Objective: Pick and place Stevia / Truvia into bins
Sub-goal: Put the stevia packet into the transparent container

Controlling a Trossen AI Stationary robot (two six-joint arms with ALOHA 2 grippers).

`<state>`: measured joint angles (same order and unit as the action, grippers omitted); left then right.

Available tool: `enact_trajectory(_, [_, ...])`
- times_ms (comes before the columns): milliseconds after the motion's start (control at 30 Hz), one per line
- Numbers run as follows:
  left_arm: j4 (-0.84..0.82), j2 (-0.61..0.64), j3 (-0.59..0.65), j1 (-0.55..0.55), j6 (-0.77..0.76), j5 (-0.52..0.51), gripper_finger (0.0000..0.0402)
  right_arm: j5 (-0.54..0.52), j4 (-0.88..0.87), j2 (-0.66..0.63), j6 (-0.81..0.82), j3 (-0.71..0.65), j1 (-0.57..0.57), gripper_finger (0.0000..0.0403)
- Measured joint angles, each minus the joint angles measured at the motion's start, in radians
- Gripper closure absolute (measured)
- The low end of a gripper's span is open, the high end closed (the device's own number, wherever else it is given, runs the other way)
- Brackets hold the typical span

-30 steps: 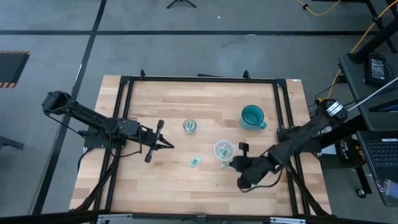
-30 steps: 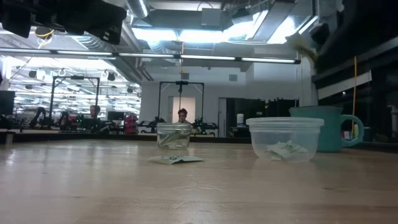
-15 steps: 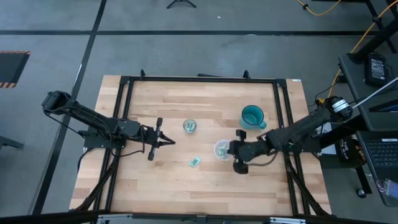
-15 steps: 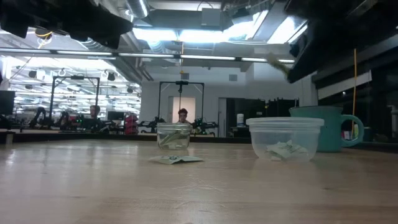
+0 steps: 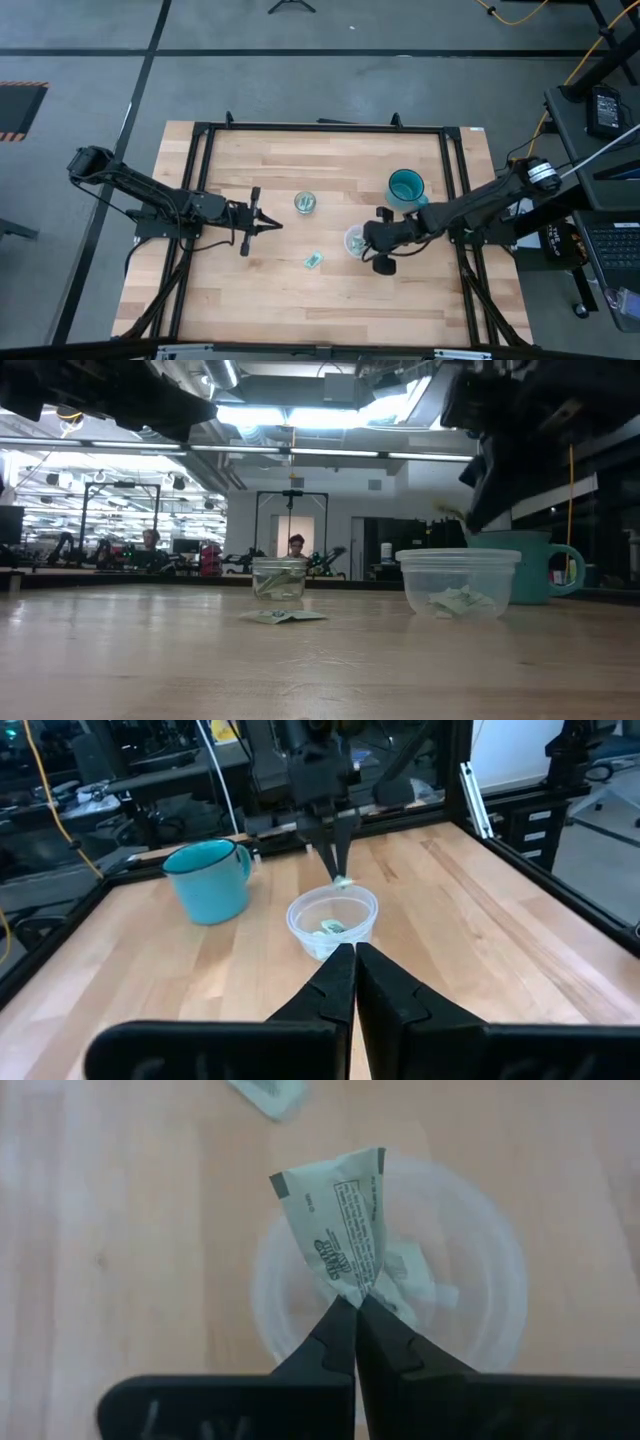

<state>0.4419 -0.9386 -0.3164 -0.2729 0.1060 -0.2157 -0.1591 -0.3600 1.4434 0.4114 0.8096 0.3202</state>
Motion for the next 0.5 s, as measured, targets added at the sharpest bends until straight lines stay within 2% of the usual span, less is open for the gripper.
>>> enact_trajectory(500, [-0.001, 0.0, 0.0, 0.0, -0.015, 0.0, 0.0395, -0.004, -0.215, 0.182, 0.027, 0.165, -0.01, 0.0402])
